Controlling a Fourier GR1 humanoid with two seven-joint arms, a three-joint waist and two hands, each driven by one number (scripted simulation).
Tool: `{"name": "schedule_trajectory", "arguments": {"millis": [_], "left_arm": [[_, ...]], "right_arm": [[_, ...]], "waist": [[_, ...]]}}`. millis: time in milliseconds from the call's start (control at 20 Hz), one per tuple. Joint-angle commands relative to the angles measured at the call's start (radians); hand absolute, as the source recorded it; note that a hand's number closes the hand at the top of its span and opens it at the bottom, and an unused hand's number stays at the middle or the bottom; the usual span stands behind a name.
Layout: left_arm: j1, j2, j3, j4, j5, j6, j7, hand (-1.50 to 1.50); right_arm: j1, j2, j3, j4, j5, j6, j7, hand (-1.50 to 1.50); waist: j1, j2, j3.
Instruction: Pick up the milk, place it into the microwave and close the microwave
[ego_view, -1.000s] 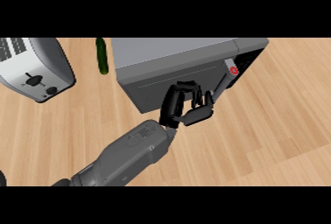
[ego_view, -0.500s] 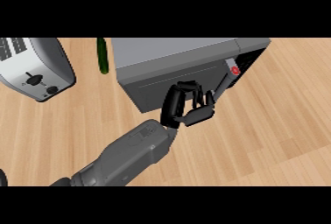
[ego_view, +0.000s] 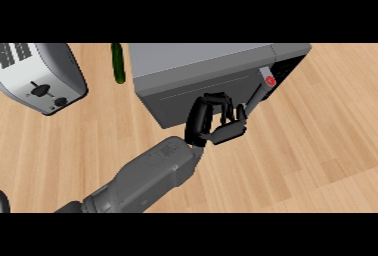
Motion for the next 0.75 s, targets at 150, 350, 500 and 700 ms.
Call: {"name": "schedule_trajectory", "arguments": {"millis": [150, 350, 500, 700], "left_arm": [[-0.102, 0.001, 0.052, 0.089, 0.036, -0.011, 0.016, 1.50], [-0.108, 0.001, 0.048, 0.092, 0.055, -0.009, 0.007, 1.50], [-0.119, 0.001, 0.036, 0.097, 0.062, -0.005, 0.009, 1.50], [-0.121, 0.001, 0.030, 0.101, 0.079, -0.016, 0.002, 1.50]], "right_arm": [[-0.032, -0.024, -0.007, 0.062, -0.024, 0.031, -0.002, -1.50], [-0.046, -0.039, -0.016, 0.092, -0.049, 0.048, 0.000, -1.50], [-0.066, -0.057, -0.016, 0.110, -0.054, 0.054, 0.009, -1.50], [-0.080, -0.068, -0.016, 0.131, -0.054, 0.053, 0.016, -1.50]], "waist": [[-0.002, 0.017, -0.002], [-0.007, 0.012, -0.002], [0.001, 0.012, -0.001], [0.005, 0.015, -0.002]]}}
